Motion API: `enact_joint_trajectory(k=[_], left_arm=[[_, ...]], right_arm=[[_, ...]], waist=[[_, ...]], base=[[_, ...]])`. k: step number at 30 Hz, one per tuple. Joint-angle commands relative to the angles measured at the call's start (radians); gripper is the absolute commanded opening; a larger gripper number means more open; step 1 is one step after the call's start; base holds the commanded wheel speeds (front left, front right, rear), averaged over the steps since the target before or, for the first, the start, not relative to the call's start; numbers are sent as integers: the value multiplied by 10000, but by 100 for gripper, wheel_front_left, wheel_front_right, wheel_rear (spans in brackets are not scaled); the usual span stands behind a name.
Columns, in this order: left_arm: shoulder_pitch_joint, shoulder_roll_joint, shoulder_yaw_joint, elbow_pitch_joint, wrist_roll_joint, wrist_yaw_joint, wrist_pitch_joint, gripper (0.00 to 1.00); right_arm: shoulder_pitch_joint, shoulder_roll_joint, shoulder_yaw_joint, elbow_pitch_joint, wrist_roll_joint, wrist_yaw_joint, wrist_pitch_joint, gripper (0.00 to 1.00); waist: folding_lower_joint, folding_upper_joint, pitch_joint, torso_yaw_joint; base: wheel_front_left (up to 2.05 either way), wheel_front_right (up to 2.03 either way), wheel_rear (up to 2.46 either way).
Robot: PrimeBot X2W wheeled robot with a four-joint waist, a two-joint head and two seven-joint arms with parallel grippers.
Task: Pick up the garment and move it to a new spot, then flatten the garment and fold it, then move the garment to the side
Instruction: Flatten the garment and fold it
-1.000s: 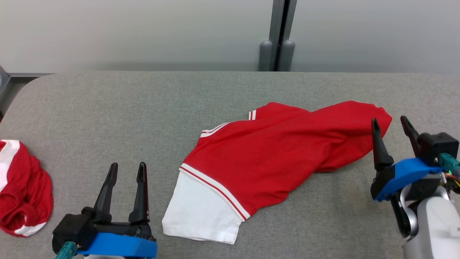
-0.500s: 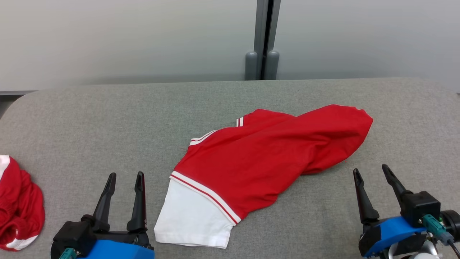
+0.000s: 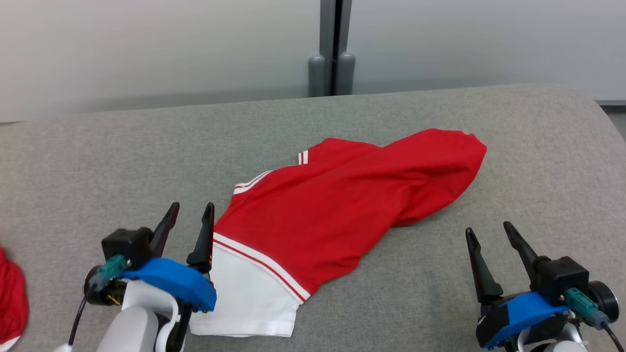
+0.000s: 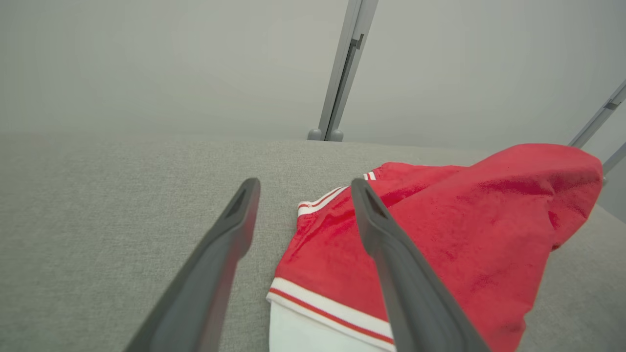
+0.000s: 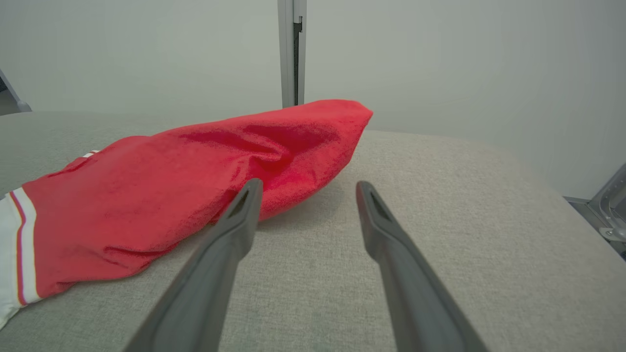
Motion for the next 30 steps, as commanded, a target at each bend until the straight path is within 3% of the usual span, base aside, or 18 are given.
enact_joint_trajectory(k=[1, 9, 11, 20, 25, 26, 27, 30], left_arm=[[-549, 30, -133, 462, -88, -12, 342, 100], [-2684, 568, -752, 2929, -417, 10, 1443, 100], [-3031, 668, -751, 3510, -335, 205, 1677, 100], [-4063, 572, -745, 4976, -533, 339, 2363, 100], [-4289, 357, -1166, 5573, -697, 120, 3369, 100], [-4344, 355, -1298, 5607, -668, 80, 3488, 30], [-4378, 343, -1385, 5607, -671, 43, 3532, 4], [-4527, 298, -1549, 5495, -847, 7, 3395, 0]], right_arm=[[-158, -4, 82, -29, 28, 1, 12, 100], [-646, -8, 473, 182, 329, 3, -205, 100], [-711, -12, 518, 250, 399, 1, -299, 100], [-965, -9, 703, 386, 542, 1, -604, 100], [-1068, -7, 749, 510, 682, 1, -771, 100], [-1075, -7, 743, 531, 713, 1, -794, 100], [-1093, -7, 740, 545, 723, 1, -801, 100], [-1169, -8, 701, 553, 768, 1, -841, 100]], waist=[[0, 0, 136, -146], [0, 0, 890, -1081], [0, 0, 1041, -1257], [0, 0, 1592, -1585], [0, 0, 1808, -1594], [0, 0, 1841, -1585], [0, 0, 1882, -1574], [0, 0, 1982, -1507]], base=[[0, 0, 0], [0, 0, 0], [0, 0, 0], [0, 0, 0], [0, 0, 0], [0, 0, 0], [0, 0, 0], [0, 0, 0]])
